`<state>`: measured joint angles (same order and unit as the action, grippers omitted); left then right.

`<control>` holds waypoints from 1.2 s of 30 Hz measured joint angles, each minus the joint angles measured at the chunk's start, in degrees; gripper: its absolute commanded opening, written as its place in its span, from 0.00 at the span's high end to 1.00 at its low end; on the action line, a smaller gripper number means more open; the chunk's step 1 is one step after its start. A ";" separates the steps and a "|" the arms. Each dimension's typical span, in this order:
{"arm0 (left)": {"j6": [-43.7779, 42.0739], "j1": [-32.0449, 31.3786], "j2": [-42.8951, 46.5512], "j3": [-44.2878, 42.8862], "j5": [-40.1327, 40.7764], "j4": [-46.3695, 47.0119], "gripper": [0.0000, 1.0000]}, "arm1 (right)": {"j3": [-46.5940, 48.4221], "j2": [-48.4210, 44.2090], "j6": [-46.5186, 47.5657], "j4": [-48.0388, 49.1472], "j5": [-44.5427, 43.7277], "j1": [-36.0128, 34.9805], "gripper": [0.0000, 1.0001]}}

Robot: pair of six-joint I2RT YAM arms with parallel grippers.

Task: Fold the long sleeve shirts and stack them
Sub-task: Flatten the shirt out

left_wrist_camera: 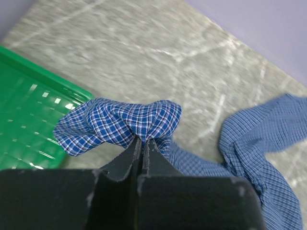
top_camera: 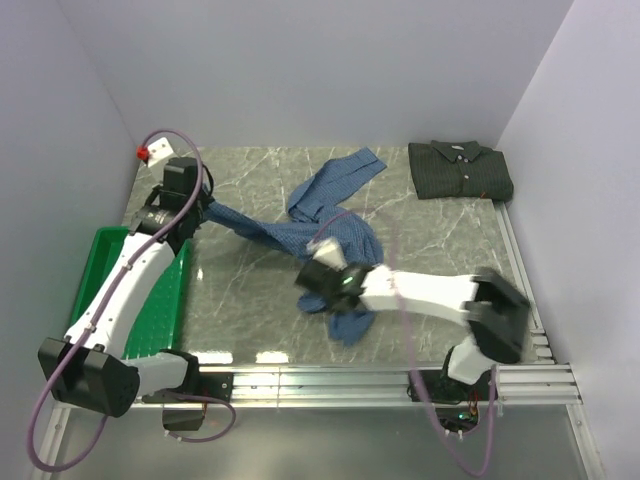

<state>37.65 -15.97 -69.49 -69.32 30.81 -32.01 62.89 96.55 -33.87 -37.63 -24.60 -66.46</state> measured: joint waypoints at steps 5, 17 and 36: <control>-0.92 4.52 0.02 0.02 -0.02 0.04 0.99 | -3.93 -22.93 -0.70 -1.88 -3.30 15.06 1.00; -2.45 9.05 -0.81 -8.57 -2.36 -0.63 0.99 | -2.84 -45.09 6.56 6.12 5.49 52.85 1.00; -2.34 8.81 26.36 10.03 -24.65 -2.97 0.99 | -18.53 -54.14 1.49 5.03 14.80 56.30 0.35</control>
<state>35.31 -7.16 -43.13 -59.29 6.15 -34.98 44.36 42.41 -32.38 -32.60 -9.80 -10.15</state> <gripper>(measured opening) 0.023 0.661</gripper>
